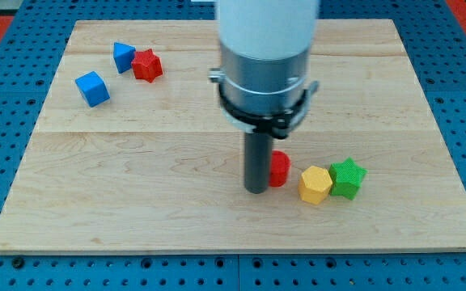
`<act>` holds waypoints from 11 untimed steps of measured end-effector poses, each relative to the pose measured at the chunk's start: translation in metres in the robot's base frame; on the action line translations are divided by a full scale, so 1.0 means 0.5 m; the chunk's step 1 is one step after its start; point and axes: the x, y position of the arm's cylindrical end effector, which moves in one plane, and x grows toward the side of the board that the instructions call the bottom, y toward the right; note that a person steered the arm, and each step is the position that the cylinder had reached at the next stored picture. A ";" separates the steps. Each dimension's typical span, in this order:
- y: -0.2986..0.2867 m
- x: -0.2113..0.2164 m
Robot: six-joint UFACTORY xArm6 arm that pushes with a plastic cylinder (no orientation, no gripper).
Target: Keep the blue cube at the top of the yellow hexagon
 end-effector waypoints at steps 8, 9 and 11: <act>-0.583 -0.143; -0.585 -0.181; -0.542 -0.216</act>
